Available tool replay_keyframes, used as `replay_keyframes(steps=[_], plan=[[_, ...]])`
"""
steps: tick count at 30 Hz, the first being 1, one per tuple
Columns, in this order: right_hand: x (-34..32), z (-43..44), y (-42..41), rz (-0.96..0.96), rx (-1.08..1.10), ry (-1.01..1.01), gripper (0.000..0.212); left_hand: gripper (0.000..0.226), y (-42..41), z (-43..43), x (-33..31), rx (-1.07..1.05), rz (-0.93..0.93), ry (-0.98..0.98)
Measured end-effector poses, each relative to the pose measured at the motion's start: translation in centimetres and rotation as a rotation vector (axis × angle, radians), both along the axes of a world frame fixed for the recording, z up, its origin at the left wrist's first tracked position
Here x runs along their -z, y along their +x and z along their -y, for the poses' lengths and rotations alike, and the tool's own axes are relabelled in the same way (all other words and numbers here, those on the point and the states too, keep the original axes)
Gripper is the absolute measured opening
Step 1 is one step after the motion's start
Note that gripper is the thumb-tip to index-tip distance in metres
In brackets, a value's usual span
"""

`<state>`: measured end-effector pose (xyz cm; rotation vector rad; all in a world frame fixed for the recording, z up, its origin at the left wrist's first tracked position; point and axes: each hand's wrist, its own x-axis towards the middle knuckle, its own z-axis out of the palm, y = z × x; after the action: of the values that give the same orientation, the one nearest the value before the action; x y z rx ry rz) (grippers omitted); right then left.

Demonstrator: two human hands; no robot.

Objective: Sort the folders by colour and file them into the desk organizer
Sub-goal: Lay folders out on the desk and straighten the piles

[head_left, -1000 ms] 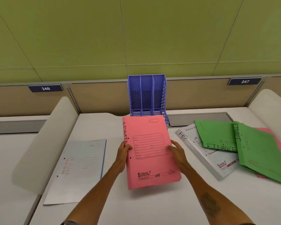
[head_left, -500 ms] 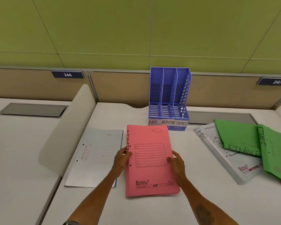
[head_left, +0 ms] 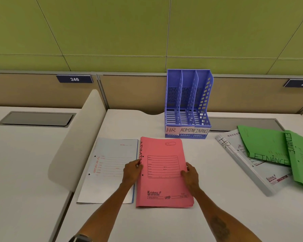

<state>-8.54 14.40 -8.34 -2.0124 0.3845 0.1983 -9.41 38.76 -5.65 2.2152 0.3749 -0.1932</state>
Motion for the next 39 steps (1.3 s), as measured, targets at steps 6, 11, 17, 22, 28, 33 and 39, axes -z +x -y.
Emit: replay_keyframes(steps=[6,11,17,22,28,33,39], plan=[[0.3,-0.8,0.4,-0.033,0.022,-0.146,0.03,0.047,0.0,-0.7,0.3,0.02,-0.03,0.003],[0.3,-0.9,0.6,-0.097,0.0,-0.307,0.03,0.05,0.2,-0.6,0.4,0.002,-0.051,0.01],[0.0,-0.6,0.7,-0.088,-0.02,-0.302,0.023,0.047,0.2,-0.4,0.5,0.003,-0.039,0.033],[0.0,-0.3,0.7,-0.078,-0.061,-0.295,0.026,0.044,0.1,-0.1,0.4,-0.007,-0.018,0.038],[-0.2,0.4,0.9,-0.084,-0.103,-0.281,0.028,0.038,-0.1,0.4,0.2,-0.024,0.012,0.067],[-0.9,1.0,0.8,-0.119,-0.102,-0.26,0.039,0.041,-0.2,1.2,-0.3,-0.044,0.053,0.155],[-2.3,3.4,1.1,-0.112,-0.13,-0.302,0.055,0.047,1.1,3.3,-1.1,0.072,0.104,0.339]])
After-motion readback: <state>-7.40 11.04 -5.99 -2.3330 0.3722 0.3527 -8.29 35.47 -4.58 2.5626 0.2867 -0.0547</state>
